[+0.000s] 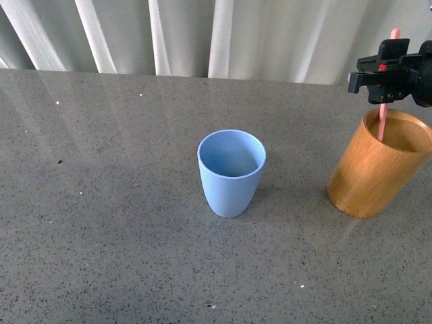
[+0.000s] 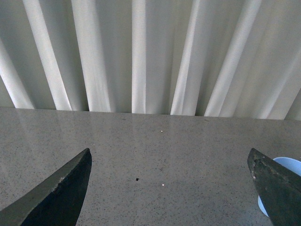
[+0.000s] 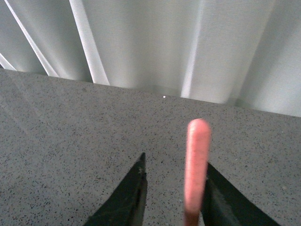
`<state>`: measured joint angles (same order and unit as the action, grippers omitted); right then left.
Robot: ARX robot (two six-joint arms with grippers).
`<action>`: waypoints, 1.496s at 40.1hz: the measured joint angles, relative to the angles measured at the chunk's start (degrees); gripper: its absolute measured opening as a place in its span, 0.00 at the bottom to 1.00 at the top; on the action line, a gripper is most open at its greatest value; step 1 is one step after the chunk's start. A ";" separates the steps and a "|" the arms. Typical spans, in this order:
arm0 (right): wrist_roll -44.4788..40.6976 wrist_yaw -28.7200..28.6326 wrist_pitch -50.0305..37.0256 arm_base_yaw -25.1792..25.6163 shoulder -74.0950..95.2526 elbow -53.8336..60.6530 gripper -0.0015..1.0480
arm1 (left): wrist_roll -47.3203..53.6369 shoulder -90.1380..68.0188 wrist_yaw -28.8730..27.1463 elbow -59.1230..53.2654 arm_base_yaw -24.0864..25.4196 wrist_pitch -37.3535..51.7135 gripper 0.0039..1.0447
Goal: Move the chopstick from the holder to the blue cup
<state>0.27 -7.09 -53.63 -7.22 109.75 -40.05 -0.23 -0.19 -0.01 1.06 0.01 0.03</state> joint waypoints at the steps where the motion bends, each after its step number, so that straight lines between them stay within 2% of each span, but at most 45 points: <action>1: -0.02 0.11 0.00 0.02 -0.50 0.24 0.23 | -0.02 0.00 0.00 0.00 0.00 0.00 0.94; 5: -0.07 0.02 0.44 0.20 -3.80 1.25 0.05 | 0.00 0.00 0.00 0.00 0.00 0.00 0.94; 6: -0.07 -0.11 0.70 0.22 -4.96 1.42 0.03 | 0.00 0.00 0.00 0.00 0.00 0.00 0.94; 24: -4.02 -1.01 9.09 -0.46 -25.16 1.20 0.03 | 0.00 0.00 0.00 0.00 0.00 0.00 0.94; 33: -3.74 -2.51 13.07 -6.12 -32.76 -2.49 0.03 | -0.02 0.00 0.00 0.00 0.00 0.00 0.94; 41: 3.23 -3.56 6.73 -13.20 -27.41 -3.72 0.03 | 0.00 0.00 0.00 0.00 0.00 0.00 0.94; 47: 6.60 -3.56 3.37 -16.39 -19.91 -5.11 0.03 | -0.02 0.00 0.00 0.00 0.00 0.00 0.94; 60: 7.76 -4.37 1.38 -19.56 -12.44 -7.80 0.03 | -0.02 0.00 0.00 0.00 0.00 0.00 0.94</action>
<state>8.03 -11.46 -52.25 -26.79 97.32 -47.86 -0.25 -0.19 -0.01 1.06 0.01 0.03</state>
